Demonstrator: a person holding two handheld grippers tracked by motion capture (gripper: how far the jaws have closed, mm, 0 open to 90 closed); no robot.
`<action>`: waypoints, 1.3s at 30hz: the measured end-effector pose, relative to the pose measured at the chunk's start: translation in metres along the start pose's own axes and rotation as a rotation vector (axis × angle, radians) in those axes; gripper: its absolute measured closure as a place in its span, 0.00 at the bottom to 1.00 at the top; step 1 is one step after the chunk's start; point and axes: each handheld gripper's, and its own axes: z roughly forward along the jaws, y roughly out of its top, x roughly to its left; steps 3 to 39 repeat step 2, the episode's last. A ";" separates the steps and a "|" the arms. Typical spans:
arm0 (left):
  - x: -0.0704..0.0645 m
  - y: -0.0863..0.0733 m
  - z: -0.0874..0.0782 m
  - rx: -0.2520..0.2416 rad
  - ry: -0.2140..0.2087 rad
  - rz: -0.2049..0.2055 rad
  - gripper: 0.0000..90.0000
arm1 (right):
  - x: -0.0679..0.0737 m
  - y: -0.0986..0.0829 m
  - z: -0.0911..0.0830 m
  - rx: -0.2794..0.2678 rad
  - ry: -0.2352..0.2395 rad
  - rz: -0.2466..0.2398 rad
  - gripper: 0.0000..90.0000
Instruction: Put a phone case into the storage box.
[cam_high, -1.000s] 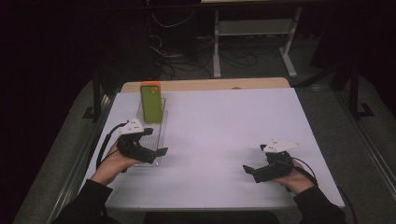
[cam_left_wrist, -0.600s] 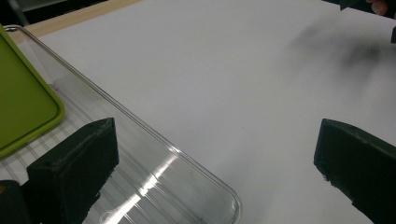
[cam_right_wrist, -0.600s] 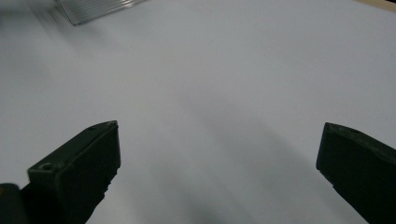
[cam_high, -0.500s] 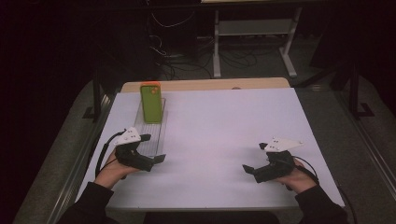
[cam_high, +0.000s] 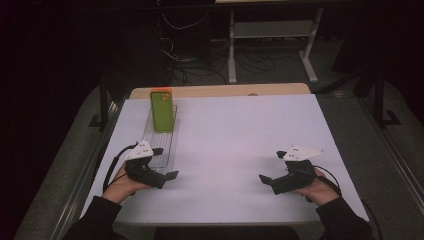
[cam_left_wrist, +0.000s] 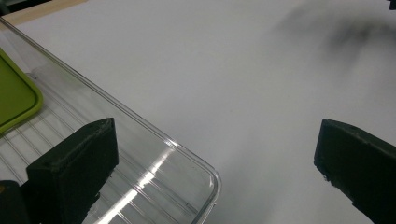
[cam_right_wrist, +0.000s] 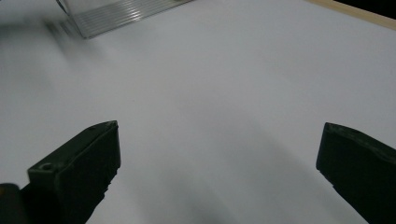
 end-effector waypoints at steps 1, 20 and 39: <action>0.000 0.000 0.000 0.001 0.000 -0.001 0.00 | 0.000 0.000 0.000 -0.003 0.003 0.004 0.00; 0.000 0.000 0.000 -0.001 0.000 -0.006 0.00 | 0.000 0.000 0.000 -0.006 0.005 0.006 0.00; 0.000 0.000 0.000 -0.001 0.000 -0.006 0.00 | 0.000 0.000 0.000 -0.006 0.005 0.006 0.00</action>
